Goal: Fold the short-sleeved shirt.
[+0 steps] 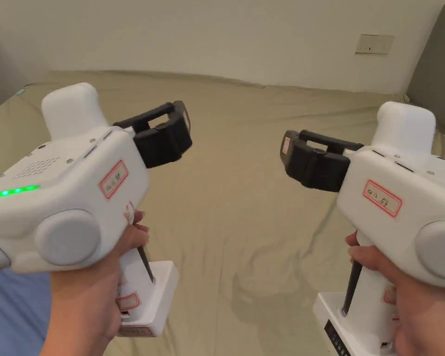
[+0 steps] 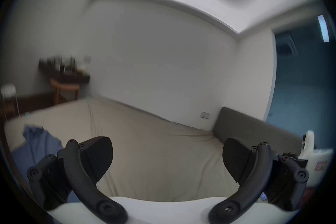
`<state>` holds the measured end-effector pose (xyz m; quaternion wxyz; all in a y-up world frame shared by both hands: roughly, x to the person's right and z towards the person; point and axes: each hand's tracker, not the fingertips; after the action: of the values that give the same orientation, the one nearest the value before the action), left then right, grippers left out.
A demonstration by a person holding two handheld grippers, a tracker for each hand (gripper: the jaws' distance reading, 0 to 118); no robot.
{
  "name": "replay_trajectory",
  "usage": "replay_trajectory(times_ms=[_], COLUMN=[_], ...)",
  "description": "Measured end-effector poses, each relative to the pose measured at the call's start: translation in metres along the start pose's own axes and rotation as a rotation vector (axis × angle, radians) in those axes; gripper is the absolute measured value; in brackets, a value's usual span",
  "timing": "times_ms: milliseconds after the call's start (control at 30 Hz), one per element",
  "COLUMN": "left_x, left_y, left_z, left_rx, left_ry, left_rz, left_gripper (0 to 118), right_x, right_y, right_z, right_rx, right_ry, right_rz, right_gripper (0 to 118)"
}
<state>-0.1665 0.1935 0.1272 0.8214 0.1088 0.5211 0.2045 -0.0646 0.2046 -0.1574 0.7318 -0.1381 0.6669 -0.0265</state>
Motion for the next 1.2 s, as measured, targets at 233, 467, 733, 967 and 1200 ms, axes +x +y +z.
replay_trajectory(times_ms=[233,467,733,967,1200], left_x=[0.032,0.047,0.047,0.046,0.045], left_y=[-0.021,-0.02,-0.022,-0.023,-0.02], left_z=[0.01,0.01,0.014,0.015,0.021], left_rx=[0.107,0.149,0.159,0.131,0.129], left_ry=[0.093,0.154,0.164,0.151,0.126], left_rz=[-0.513,-0.605,-0.616,-0.596,-0.543], left_gripper=[118,118,118,117,44], right_x=[-0.029,-0.035,-0.034,-0.032,-0.027], right_y=[-0.011,-0.014,-0.016,-0.016,-0.014], right_z=[0.007,0.003,0.008,0.015,0.015], right_rx=[0.176,0.172,0.174,0.167,0.152], right_ry=[-0.173,-0.187,-0.21,-0.21,-0.192], right_rz=[0.39,0.408,0.402,0.404,0.363], right_gripper=[118,118,118,118,2])
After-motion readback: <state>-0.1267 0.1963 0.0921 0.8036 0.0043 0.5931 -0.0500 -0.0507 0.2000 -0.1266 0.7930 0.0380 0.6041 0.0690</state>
